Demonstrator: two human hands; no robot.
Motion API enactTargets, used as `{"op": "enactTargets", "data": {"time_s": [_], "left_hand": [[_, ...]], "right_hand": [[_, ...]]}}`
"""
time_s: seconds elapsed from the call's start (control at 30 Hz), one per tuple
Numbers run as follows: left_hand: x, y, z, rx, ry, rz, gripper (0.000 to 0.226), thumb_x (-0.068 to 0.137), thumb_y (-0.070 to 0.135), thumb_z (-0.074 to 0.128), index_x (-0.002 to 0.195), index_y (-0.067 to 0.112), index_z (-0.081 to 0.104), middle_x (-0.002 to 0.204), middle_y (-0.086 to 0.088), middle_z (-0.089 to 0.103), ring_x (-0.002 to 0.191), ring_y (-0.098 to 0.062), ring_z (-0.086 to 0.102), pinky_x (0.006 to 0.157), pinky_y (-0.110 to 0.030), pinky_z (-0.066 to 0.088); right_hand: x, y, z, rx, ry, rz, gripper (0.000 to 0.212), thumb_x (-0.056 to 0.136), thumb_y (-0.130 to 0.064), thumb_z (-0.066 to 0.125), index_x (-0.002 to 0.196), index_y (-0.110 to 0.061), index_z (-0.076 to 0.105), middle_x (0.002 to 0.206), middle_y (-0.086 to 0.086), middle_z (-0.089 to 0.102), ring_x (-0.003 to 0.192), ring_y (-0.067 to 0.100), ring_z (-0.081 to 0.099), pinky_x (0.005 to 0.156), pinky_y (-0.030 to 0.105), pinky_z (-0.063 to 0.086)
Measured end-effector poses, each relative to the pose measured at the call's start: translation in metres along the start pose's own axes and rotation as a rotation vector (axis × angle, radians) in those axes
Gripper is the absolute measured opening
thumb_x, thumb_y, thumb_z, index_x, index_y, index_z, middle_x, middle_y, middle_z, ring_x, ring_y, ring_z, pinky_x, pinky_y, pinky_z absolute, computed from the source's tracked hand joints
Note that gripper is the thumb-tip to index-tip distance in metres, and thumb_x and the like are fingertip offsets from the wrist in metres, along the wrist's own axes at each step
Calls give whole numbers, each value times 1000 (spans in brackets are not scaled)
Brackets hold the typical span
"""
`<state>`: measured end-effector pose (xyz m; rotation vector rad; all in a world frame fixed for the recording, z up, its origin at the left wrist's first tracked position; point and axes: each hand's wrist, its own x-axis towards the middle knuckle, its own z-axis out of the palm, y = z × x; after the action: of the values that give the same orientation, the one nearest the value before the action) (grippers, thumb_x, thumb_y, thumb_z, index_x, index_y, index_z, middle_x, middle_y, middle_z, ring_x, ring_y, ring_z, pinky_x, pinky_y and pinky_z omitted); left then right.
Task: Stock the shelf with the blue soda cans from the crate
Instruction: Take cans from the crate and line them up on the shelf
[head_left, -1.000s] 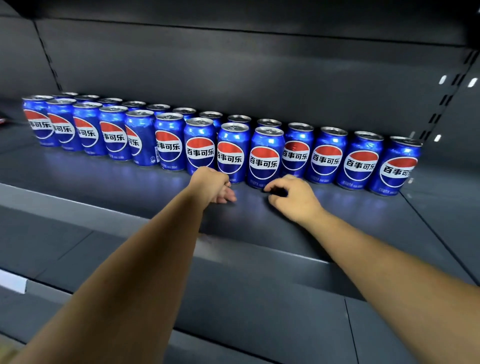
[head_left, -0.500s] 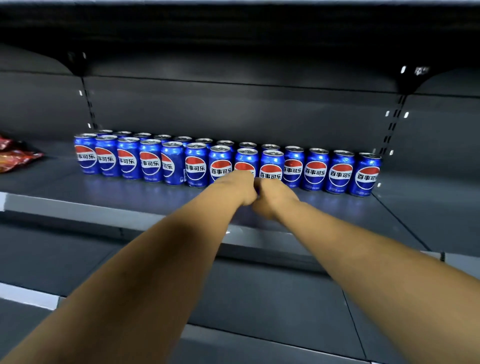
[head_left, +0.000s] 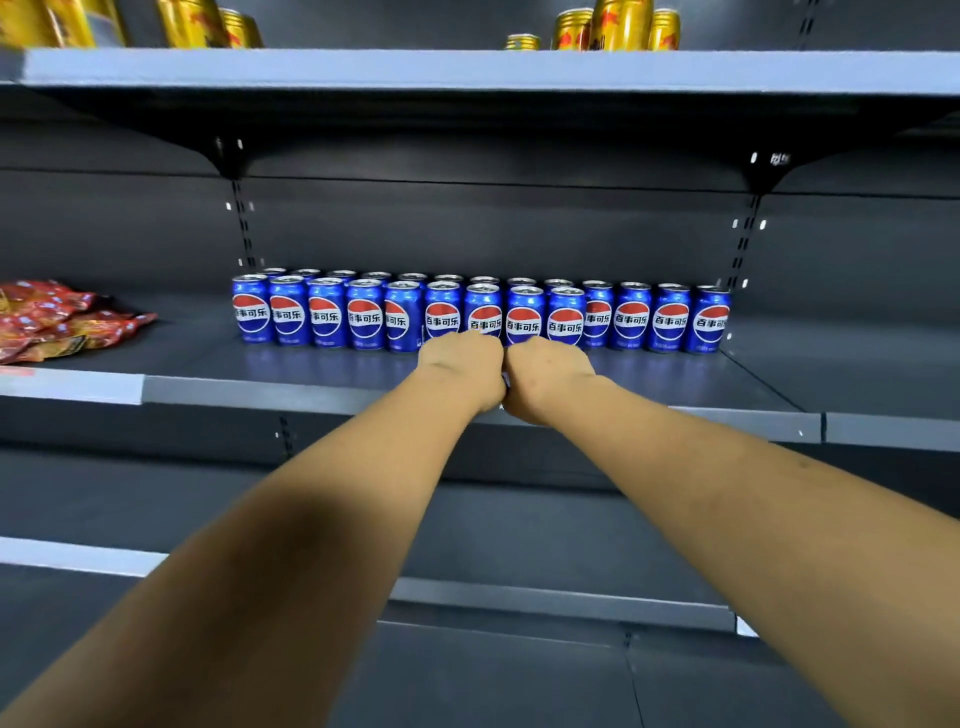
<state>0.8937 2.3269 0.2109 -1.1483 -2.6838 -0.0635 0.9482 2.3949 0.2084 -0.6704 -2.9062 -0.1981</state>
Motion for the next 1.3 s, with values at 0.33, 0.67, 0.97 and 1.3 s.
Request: {"op": "enactTargets", "data": {"time_s": [0.33,0.67,0.97,1.3], "left_hand": [[-57,-11,-4,14,94,-6,24,90,13,49,110,11,60,117,-8,61,107,-26,58,72,-31,37],[-107,10,4,55,86,65,25,88,17,51,109,8,61,114,-12,62,104,-31,58,70,-31,35],[-160,22,54,56,64,146,24,90,17,41,107,11,58,111,-7,60,101,-27,56,67,-32,34],[-198,-22,133,18,-12,242,30,95,25,36,119,11,48,120,-4,51,113,-22,48,73,-30,36]], "right_hand": [[-52,-31,-4,-69,116,-42,23,92,-20,49,113,-16,58,116,6,61,108,26,57,75,32,36],[-100,-17,14,-137,146,-189,27,92,-24,50,114,-11,59,116,10,61,112,28,51,83,32,36],[-154,-12,67,-28,140,-269,28,87,-19,52,110,-6,60,111,10,57,110,31,48,82,34,32],[-179,-62,134,-13,74,-299,40,46,-20,88,74,-2,67,71,10,63,67,31,62,57,33,49]]}}
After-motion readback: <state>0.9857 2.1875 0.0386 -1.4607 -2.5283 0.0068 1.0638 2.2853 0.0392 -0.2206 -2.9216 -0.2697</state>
